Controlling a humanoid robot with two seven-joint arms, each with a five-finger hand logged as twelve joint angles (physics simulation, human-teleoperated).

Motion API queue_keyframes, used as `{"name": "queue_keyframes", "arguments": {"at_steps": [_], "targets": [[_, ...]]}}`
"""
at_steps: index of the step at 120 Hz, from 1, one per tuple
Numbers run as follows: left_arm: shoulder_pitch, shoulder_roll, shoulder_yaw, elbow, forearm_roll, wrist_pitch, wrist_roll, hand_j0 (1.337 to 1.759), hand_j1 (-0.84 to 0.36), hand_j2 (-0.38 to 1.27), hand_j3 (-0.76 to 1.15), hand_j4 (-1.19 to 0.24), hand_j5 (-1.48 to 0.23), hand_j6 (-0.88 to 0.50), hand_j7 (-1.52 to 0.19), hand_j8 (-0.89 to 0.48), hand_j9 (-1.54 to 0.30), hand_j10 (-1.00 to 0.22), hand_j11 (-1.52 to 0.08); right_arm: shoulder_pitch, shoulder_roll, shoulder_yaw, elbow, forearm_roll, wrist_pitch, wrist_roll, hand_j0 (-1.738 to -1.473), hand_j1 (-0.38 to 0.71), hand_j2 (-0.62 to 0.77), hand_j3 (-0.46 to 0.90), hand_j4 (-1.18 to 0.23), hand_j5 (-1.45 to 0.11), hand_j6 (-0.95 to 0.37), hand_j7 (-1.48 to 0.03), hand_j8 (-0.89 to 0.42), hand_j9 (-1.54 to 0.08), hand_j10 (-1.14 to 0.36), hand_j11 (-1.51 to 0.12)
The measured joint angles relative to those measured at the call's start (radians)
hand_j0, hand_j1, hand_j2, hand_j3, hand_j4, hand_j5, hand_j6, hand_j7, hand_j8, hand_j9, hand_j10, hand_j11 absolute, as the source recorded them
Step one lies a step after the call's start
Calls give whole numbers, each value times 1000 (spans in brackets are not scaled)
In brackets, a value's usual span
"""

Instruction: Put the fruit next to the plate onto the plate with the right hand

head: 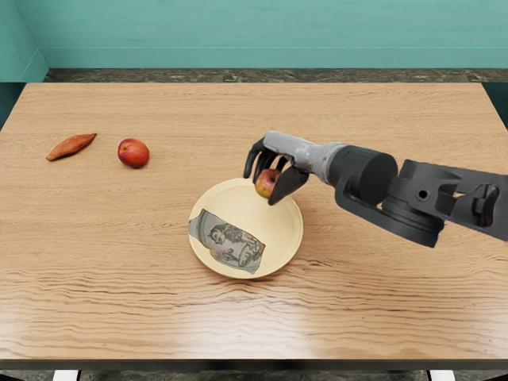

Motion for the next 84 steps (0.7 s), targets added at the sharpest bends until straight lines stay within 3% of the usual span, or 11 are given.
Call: {"name": "queue_keyframes", "arguments": {"at_steps": [84], "targets": [[0,0,0,0,0,0,0,1658,339,2,0,-8,-11,-8,-11,-8,-11,-8,-11,-61,132,-19,-72,-17,-6,0,-1657,311,263,0,-655,-881,-669,-865,-393,-876,-492,-868]]}}
